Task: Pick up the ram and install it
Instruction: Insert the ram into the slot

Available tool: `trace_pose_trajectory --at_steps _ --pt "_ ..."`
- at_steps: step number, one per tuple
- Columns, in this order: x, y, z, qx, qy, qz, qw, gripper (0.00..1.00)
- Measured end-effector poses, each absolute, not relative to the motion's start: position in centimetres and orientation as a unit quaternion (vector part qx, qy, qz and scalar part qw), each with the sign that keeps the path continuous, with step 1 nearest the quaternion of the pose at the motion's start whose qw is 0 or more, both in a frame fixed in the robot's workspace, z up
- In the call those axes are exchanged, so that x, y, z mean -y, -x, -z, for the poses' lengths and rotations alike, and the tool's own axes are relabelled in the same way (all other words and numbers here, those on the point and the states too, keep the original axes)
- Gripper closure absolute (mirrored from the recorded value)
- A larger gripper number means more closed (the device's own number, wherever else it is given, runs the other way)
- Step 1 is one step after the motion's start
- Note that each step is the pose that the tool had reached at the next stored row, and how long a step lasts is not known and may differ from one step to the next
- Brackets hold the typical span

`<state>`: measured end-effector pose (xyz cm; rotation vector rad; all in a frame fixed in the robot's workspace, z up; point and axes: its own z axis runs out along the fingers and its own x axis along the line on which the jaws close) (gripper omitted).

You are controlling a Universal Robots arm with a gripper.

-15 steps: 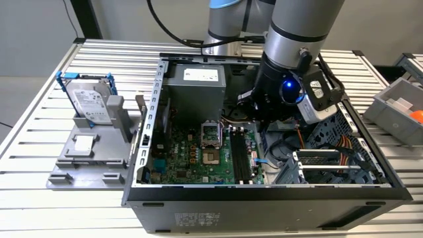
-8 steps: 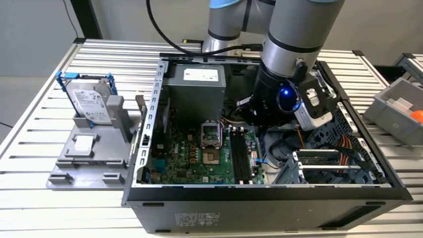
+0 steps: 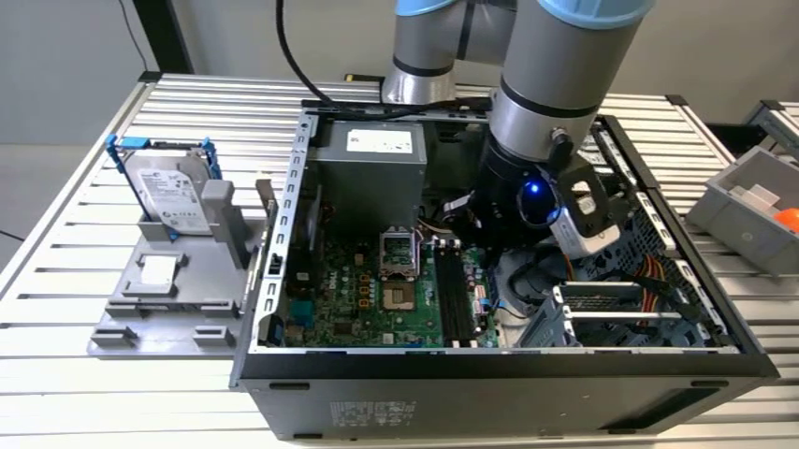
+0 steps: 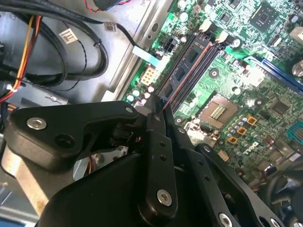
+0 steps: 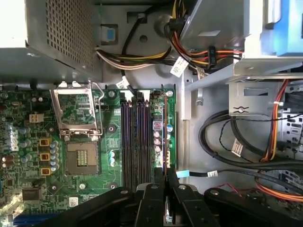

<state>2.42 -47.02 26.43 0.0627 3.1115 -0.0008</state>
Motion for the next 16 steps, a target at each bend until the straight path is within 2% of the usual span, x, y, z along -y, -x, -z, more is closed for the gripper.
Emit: trace_pose_trajectory --at_steps 16 --pt "47.3 -1.7 -23.7 -1.0 -0.02 0.003 0.015 1.0"
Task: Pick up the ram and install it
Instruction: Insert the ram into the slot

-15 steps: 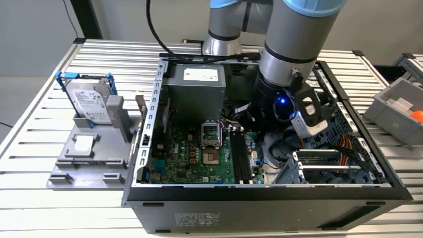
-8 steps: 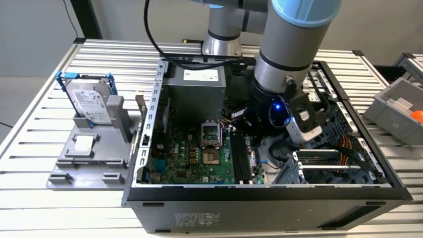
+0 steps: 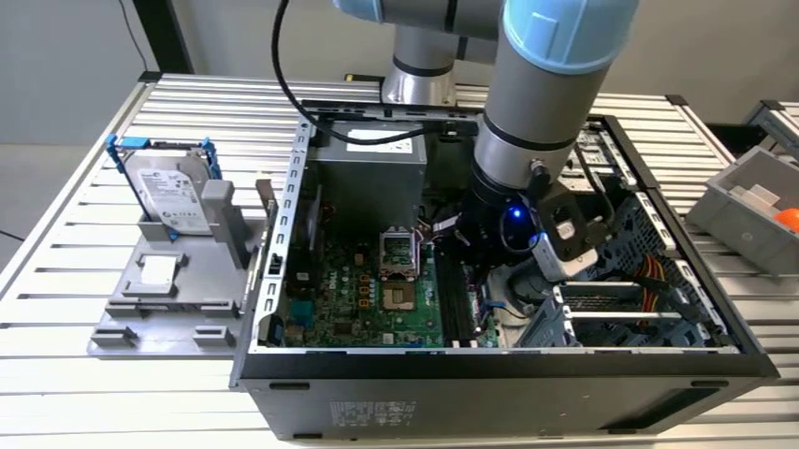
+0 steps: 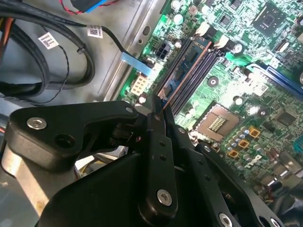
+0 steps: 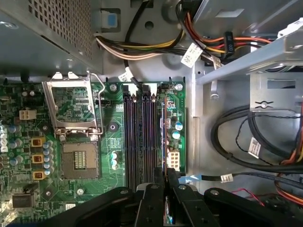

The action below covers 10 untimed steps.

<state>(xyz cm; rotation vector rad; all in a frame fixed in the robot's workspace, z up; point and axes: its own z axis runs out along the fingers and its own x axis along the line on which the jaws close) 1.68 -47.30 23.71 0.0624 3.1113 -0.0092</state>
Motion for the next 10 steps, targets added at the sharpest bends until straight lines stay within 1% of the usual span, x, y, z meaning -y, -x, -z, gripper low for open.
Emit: trace_pose_trajectory --at_steps 10 --pt "47.3 -1.5 -22.3 -1.0 -0.015 0.003 0.015 1.0"
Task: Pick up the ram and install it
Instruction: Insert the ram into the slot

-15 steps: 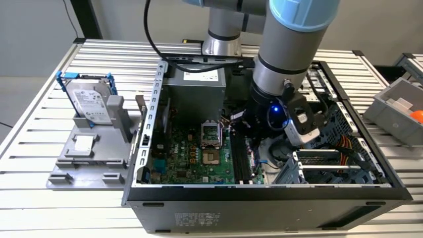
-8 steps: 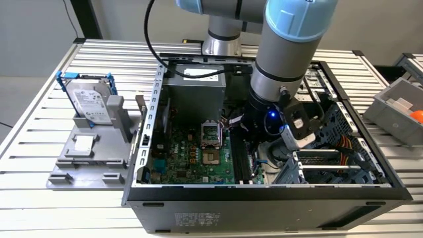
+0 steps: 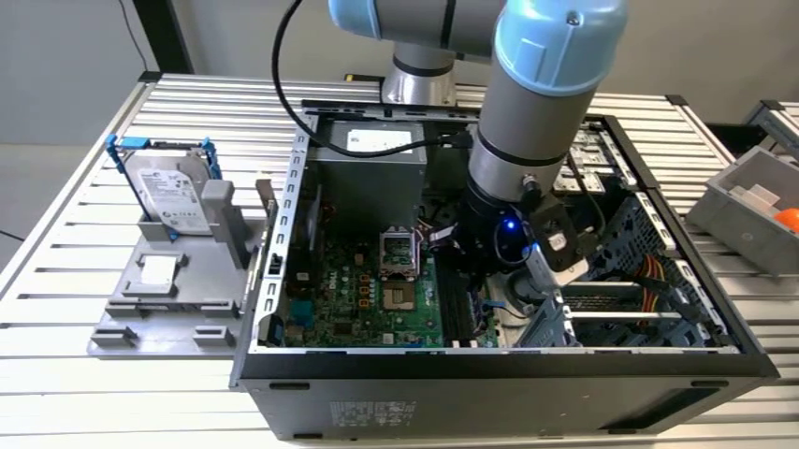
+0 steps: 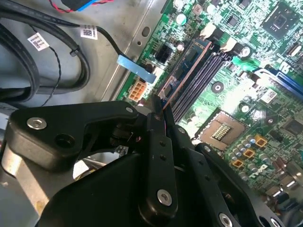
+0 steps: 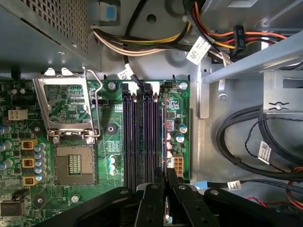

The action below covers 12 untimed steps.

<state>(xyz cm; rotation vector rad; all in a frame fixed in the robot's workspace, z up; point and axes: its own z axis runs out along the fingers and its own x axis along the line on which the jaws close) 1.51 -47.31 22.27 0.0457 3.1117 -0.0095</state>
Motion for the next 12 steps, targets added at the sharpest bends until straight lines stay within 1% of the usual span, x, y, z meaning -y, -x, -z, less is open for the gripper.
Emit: trace_pose_trajectory --at_steps 12 --pt "47.29 -1.3 -21.82 -1.0 -0.009 0.003 0.015 1.0"
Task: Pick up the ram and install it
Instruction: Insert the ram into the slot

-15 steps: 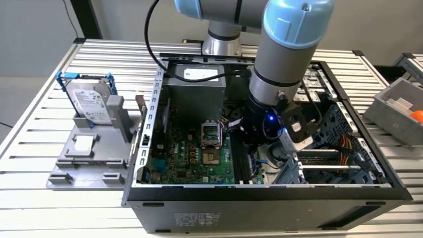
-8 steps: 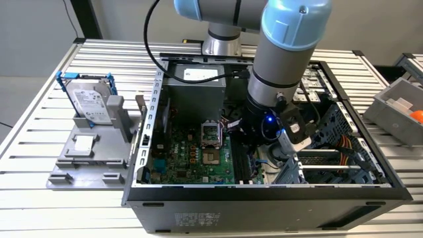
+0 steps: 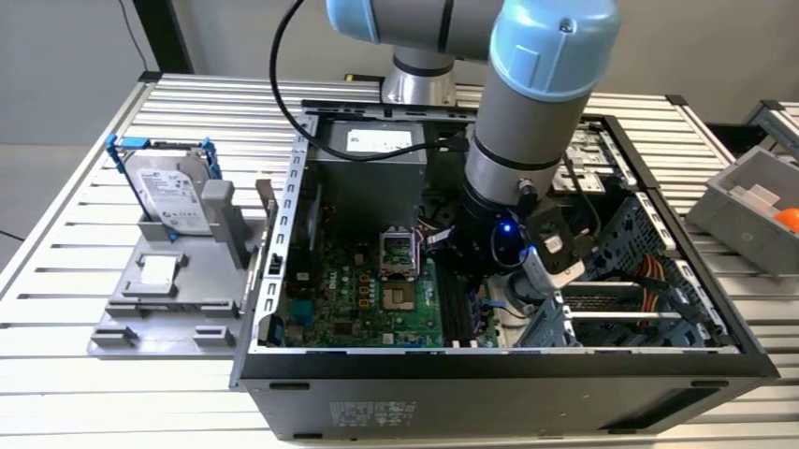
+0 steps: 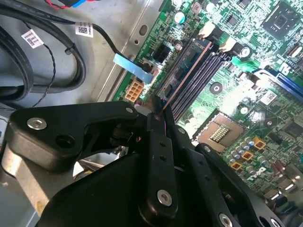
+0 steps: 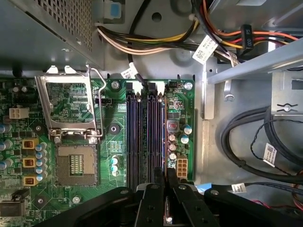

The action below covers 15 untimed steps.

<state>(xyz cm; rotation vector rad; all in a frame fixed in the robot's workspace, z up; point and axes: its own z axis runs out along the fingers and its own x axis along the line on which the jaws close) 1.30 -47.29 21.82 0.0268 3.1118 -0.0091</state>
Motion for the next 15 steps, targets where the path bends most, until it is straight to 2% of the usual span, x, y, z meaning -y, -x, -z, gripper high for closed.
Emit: trace_pose_trajectory --at_steps 15 --pt "47.18 -1.12 -21.52 -1.0 0.0 0.003 0.015 1.0"
